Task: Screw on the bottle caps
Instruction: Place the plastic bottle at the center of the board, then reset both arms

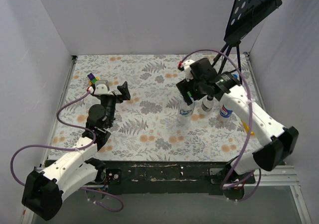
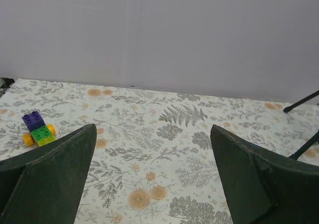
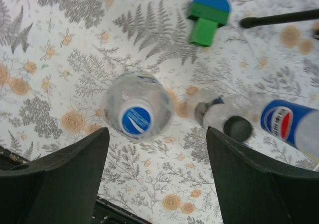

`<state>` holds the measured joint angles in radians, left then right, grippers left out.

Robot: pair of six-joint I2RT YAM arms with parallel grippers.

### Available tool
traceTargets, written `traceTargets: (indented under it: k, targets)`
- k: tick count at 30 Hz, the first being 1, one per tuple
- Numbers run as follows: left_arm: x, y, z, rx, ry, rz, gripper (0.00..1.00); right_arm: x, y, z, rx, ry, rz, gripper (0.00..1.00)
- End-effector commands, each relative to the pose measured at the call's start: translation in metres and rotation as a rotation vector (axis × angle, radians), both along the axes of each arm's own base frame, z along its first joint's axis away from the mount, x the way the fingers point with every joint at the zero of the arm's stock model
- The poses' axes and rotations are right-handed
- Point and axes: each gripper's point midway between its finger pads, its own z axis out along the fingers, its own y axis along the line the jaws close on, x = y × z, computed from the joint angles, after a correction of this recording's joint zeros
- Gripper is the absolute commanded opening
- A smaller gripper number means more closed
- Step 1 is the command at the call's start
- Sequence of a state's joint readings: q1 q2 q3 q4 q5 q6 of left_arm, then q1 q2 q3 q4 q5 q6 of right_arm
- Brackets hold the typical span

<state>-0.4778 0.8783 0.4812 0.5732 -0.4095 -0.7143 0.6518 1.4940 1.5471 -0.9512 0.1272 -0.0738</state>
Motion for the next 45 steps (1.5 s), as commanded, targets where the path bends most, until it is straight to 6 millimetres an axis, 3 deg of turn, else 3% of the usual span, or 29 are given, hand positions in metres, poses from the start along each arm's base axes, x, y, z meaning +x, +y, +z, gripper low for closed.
traceTargets:
  k: [1, 5, 9, 12, 16, 20, 26, 29, 35, 38, 45]
  targets:
    - [-0.009, 0.023, 0.025, -0.097, -0.081, 0.097, 0.98, 0.012, -0.04, 0.078, 0.18, -0.319, -0.193, 0.86]
    - [-0.03, 0.044, 0.039, -0.15, -0.14, 0.156, 0.98, 0.004, -0.092, 0.099, 0.246, -0.545, -0.388, 0.86]
    - [-0.06, 0.063, 0.047, -0.154, -0.239, 0.183, 0.98, -0.021, -0.136, 0.118, 0.344, -0.774, -0.53, 0.86]
    - [-0.089, 0.069, 0.061, -0.151, -0.357, 0.136, 0.98, -0.038, -0.163, 0.112, 0.375, -0.885, -0.609, 0.86]
    - [-0.109, 0.069, 0.061, -0.121, -0.403, 0.091, 0.98, -0.059, -0.186, 0.11, 0.425, -1.011, -0.647, 0.88]
    - [-0.123, 0.051, 0.068, -0.014, -0.445, -0.027, 0.98, -0.074, -0.201, 0.108, 0.474, -1.099, -0.683, 0.89]
    - [-0.122, 0.052, 0.067, -0.118, -0.436, -0.039, 0.98, -0.088, -0.214, 0.109, 0.523, -1.202, -0.704, 0.9]
    - [-0.124, 0.039, 0.068, -0.097, -0.443, -0.111, 0.98, -0.091, -0.218, 0.106, 0.524, -1.209, -0.721, 0.91]
    - [-0.128, 0.04, 0.067, -0.104, -0.461, -0.113, 0.98, -0.094, -0.215, 0.107, 0.523, -1.221, -0.681, 0.91]
    - [-0.122, 0.043, 0.061, -0.096, -0.426, -0.087, 0.98, -0.091, -0.209, 0.12, 0.558, -1.231, -0.659, 0.92]
    - [-0.115, 0.038, 0.053, -0.066, -0.395, -0.089, 0.98, -0.082, -0.217, 0.127, 0.492, -1.123, -0.781, 0.92]
